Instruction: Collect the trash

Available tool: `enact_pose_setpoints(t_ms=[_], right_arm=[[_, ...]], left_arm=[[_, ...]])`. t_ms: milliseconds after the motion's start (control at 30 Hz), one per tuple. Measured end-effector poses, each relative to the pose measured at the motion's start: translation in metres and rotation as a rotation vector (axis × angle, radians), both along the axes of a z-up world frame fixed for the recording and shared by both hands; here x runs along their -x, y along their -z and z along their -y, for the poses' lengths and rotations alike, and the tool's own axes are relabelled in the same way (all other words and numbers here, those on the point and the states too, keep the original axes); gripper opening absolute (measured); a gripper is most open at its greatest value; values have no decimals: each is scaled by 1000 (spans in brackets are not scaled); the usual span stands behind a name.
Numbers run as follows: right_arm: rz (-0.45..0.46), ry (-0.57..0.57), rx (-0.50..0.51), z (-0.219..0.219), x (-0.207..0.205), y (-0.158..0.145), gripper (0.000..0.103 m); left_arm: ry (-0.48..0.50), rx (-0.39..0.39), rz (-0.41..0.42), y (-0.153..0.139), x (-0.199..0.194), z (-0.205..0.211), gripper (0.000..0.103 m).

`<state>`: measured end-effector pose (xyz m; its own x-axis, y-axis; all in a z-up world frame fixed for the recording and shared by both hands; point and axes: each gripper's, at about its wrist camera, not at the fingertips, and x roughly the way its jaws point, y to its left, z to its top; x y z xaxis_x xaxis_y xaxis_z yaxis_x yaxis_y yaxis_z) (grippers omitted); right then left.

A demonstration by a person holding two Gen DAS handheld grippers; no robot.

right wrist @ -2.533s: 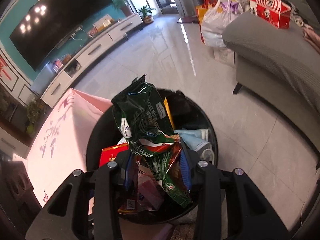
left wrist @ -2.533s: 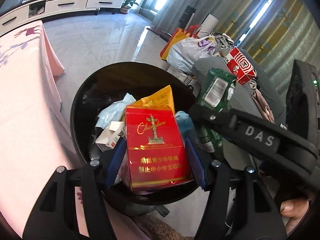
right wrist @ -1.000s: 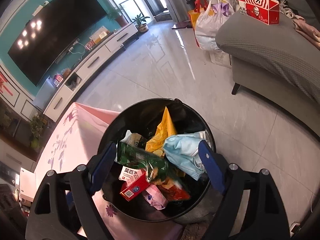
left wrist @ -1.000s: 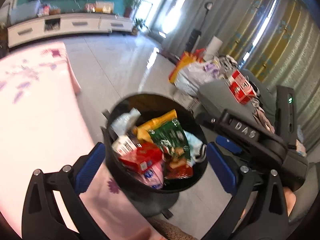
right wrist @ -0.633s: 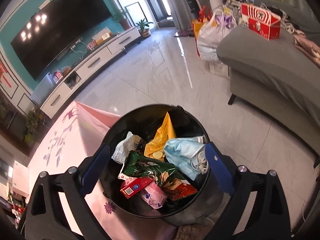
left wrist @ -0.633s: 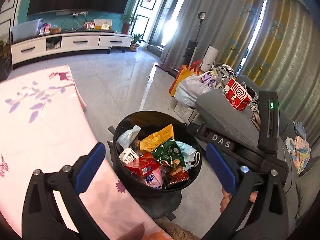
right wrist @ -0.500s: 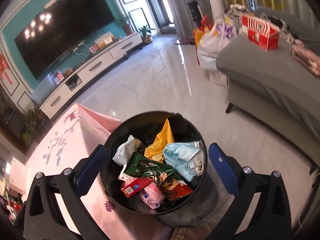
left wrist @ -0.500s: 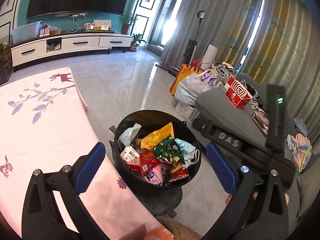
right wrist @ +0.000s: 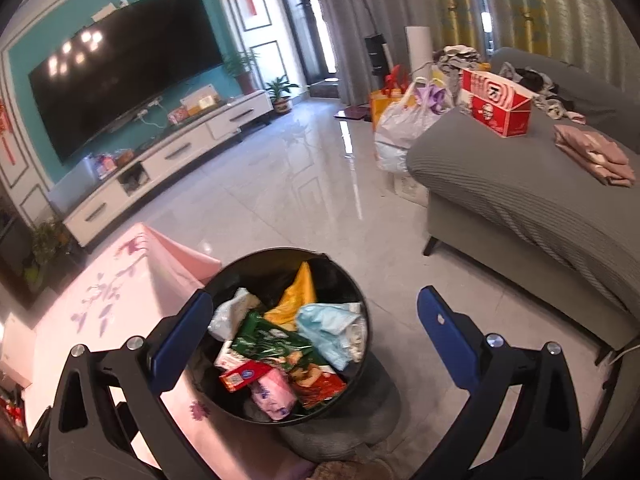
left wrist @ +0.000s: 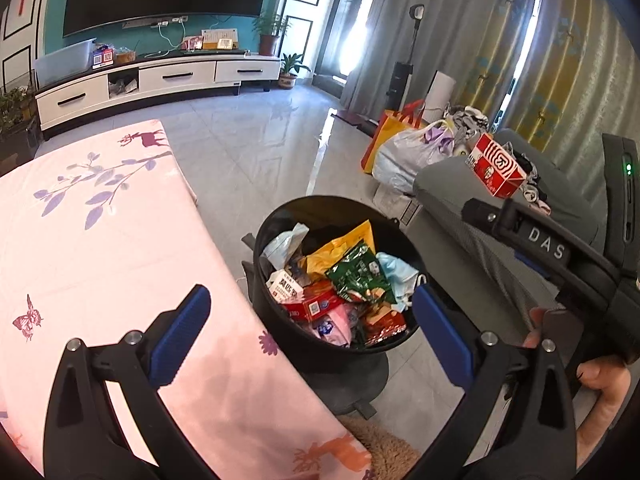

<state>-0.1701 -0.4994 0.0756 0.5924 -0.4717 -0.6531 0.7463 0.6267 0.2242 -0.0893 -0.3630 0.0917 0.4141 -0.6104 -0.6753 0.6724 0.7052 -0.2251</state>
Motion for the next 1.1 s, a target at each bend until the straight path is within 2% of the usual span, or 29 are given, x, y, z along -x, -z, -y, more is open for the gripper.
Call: enact_pose_setpoints(t_ms=[133,733,1100], right_arm=[[-17,24,-6,3,3,4,100],[-50,6,27,-4,-4,4,100],[-64,12,35,-5,-5,5,100]], left_arm=[[-7,-6,22,2,3,-2,100],[15,-40,1,11,4,1,100],[1,-34,-13,12,3,-3,100]])
